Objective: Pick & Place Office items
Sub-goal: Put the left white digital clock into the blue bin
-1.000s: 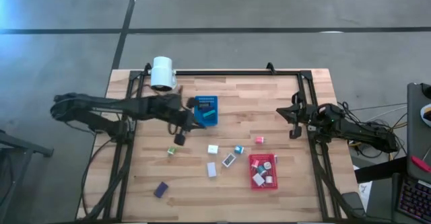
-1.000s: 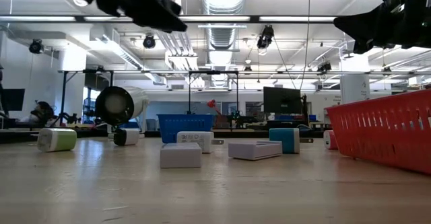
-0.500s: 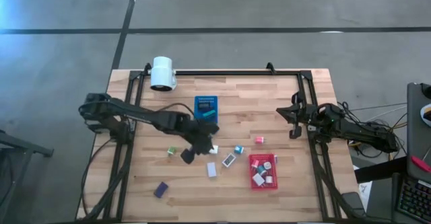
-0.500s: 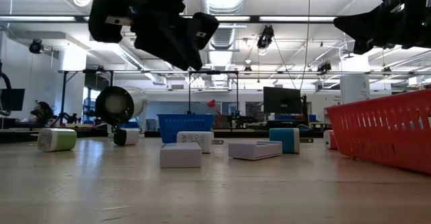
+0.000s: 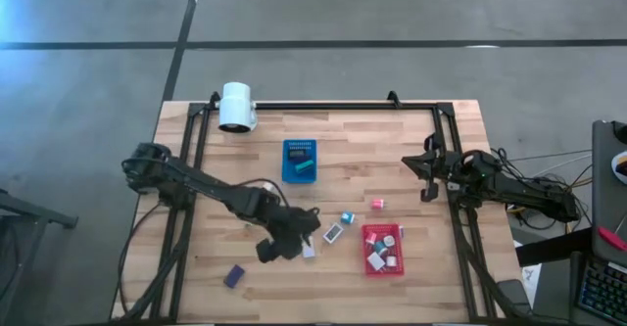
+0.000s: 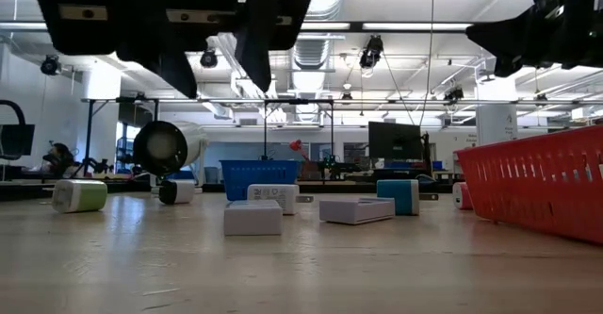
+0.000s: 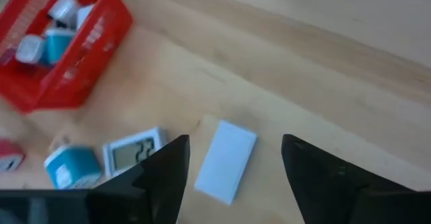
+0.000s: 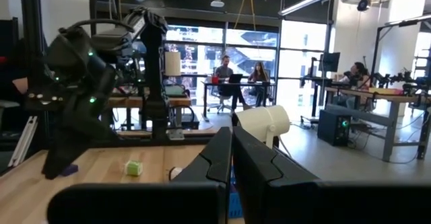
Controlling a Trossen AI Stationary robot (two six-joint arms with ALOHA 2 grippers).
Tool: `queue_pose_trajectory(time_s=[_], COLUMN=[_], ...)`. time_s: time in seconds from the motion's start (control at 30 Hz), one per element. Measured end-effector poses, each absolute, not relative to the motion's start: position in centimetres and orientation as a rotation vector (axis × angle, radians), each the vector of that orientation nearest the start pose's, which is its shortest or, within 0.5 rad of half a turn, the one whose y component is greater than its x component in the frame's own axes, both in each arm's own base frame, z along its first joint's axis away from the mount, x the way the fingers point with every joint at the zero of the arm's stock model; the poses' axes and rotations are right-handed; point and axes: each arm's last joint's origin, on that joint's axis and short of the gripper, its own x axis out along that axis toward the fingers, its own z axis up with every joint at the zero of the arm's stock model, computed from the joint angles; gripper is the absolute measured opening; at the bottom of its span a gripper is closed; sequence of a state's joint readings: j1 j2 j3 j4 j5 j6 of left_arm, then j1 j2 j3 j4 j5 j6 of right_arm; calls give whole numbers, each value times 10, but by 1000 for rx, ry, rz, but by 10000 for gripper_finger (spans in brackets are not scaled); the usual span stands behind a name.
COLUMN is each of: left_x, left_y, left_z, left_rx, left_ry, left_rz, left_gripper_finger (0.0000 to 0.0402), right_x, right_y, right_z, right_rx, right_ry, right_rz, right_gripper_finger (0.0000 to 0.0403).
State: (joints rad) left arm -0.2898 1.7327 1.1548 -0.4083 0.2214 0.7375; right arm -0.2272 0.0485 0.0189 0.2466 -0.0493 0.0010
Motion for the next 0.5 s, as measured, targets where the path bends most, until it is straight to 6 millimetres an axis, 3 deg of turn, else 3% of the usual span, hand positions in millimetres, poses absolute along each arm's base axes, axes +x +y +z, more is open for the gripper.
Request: queue_pose_trajectory(time_s=[0.27,0.5], left_x=[369,390], left_y=[-112,-115], left_z=[177,156], left_rx=[667,835], left_ry=[858,1034], left_rz=[-816,-925], left_gripper_finger=[243,243], right_x=[98,100], right_y=[-21,-22], right_z=[188,185], right_rx=[-6,-2], right_ry=[-191,-160], right_rz=[-176,-176], right_gripper_finger=[8,8])
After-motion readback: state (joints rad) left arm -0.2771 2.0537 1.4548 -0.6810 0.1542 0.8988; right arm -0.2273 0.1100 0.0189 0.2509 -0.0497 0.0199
